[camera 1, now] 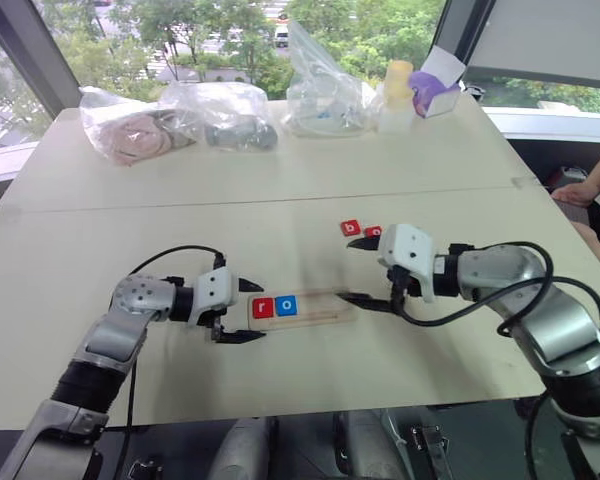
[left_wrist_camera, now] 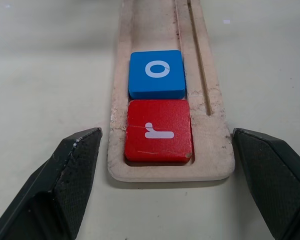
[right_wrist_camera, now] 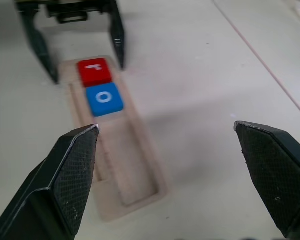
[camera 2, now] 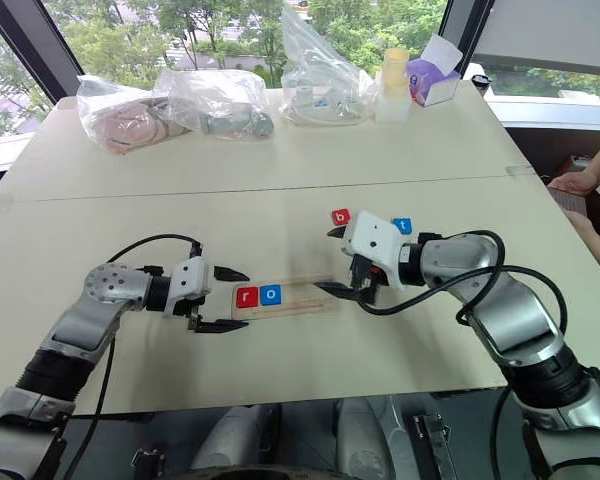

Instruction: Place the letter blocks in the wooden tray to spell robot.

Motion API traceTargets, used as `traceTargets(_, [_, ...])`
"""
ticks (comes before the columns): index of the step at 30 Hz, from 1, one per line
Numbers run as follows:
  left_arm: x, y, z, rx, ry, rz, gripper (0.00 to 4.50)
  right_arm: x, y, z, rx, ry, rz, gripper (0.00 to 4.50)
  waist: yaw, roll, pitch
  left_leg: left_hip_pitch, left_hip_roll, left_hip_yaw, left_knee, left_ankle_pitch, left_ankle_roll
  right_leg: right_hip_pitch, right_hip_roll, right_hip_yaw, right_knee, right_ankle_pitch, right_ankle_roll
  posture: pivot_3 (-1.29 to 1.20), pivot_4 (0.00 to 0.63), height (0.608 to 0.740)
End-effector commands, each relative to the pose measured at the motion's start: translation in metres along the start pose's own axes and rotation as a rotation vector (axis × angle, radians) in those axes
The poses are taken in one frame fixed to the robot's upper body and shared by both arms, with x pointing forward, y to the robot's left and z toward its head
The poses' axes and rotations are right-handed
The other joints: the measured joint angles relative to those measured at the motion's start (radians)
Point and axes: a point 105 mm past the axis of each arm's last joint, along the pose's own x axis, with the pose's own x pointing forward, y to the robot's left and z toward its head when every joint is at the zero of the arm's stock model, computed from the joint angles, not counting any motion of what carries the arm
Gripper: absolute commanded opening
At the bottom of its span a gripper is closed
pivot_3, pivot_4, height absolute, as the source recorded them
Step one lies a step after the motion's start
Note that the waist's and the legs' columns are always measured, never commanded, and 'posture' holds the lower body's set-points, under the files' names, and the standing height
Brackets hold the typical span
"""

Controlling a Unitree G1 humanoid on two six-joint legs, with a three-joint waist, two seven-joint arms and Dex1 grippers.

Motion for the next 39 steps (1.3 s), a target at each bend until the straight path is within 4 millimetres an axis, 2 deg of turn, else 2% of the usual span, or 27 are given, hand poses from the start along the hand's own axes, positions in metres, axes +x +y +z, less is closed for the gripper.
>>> traceTargets(1, [-0.013, -0.006, -0.024, -0.051, 0.099, 0.015, 4.46, 0.012, -0.035, -0.008, 0.077, 0.033, -0.231, 4.50, -0.005, 0.000, 0.000, 0.001, 0.000, 0.000, 0.000, 0.000, 0.000, 0.000, 0.000, 0.001, 0.000, 0.000, -0.001, 0.00, 0.150, 0.740])
traceTargets(3, [-0.021, -0.005, -0.027, -0.060, 0.112, 0.037, 4.46, 0.018, -0.044, -0.013, 0.123, 0.051, -0.292, 4.50, -0.005, 0.000, -0.001, 0.002, 0.001, 0.001, -0.001, 0.000, -0.001, 0.000, 0.001, 0.002, 0.000, 0.001, -0.002, 0.00, 0.150, 0.740])
traceTargets(7, [-0.056, -0.006, -0.036, -0.079, 0.168, 0.109, 4.46, 0.035, -0.073, -0.028, 0.277, 0.111, -0.492, 4.50, -0.026, 0.000, -0.001, 0.002, 0.003, 0.001, -0.003, 0.001, -0.001, -0.002, 0.002, 0.003, 0.001, 0.002, -0.004, 0.00, 0.150, 0.740])
traceTargets(12, [-0.073, -0.012, -0.028, -0.106, 0.128, 0.150, 4.46, 0.054, -0.083, -0.033, 0.405, 0.106, -0.551, 4.50, -0.030, 0.001, -0.001, 0.006, 0.002, 0.001, -0.011, 0.003, -0.005, -0.003, 0.002, 0.004, 0.001, 0.003, -0.005, 0.00, 0.150, 0.740])
traceTargets(17, [-0.077, -0.011, -0.008, -0.152, 0.020, 0.195, 4.46, 0.070, -0.085, -0.036, 0.487, 0.121, -0.559, 4.50, -0.027, 0.001, -0.001, 0.006, 0.002, 0.002, -0.013, 0.003, -0.005, -0.003, 0.003, 0.004, 0.001, 0.003, -0.005, 0.00, 0.150, 0.740])
traceTargets(24, [-0.074, -0.010, -0.002, -0.150, 0.009, 0.220, 4.46, 0.081, -0.082, -0.044, 0.514, 0.181, -0.550, 4.50, -0.028, 0.001, -0.001, 0.006, 0.001, 0.002, -0.013, 0.003, -0.005, -0.003, 0.004, 0.004, 0.001, 0.003, -0.005, 0.00, 0.150, 0.740])
traceTargets(31, [-0.076, -0.003, 0.014, -0.125, -0.064, 0.266, 4.46, 0.087, -0.081, -0.048, 0.562, 0.206, -0.548, 4.50, -0.030, 0.001, -0.001, 0.006, 0.002, 0.002, -0.014, 0.003, -0.005, -0.004, 0.004, 0.004, 0.001, 0.003, -0.005, 0.00, 0.150, 0.740])
traceTargets(34, [-0.079, 0.001, 0.021, -0.127, -0.086, 0.280, 4.50, 0.090, -0.081, -0.047, 0.564, 0.207, -0.542, 3.65, -0.030, 0.001, -0.001, 0.006, 0.002, 0.002, -0.014, 0.003, -0.005, -0.004, 0.004, 0.004, 0.001, 0.003, -0.005, 0.00, 0.150, 0.740])
traceTargets(38, [-0.081, 0.005, 0.026, -0.123, -0.099, 0.303, 4.50, 0.093, -0.077, -0.043, 0.536, 0.230, -0.517, 1.50, -0.030, 0.001, -0.001, 0.006, 0.002, 0.002, -0.014, 0.003, -0.005, -0.004, 0.004, 0.004, 0.001, 0.003, -0.005, 0.00, 0.150, 0.740])
traceTargets(39, [-0.081, 0.006, 0.027, -0.123, -0.100, 0.304, 4.50, 0.092, -0.077, -0.042, 0.530, 0.235, -0.516, 1.15, -0.030, 0.001, -0.001, 0.006, 0.002, 0.002, -0.014, 0.003, -0.005, -0.004, 0.004, 0.004, 0.001, 0.003, -0.005, 0.00, 0.150, 0.740])
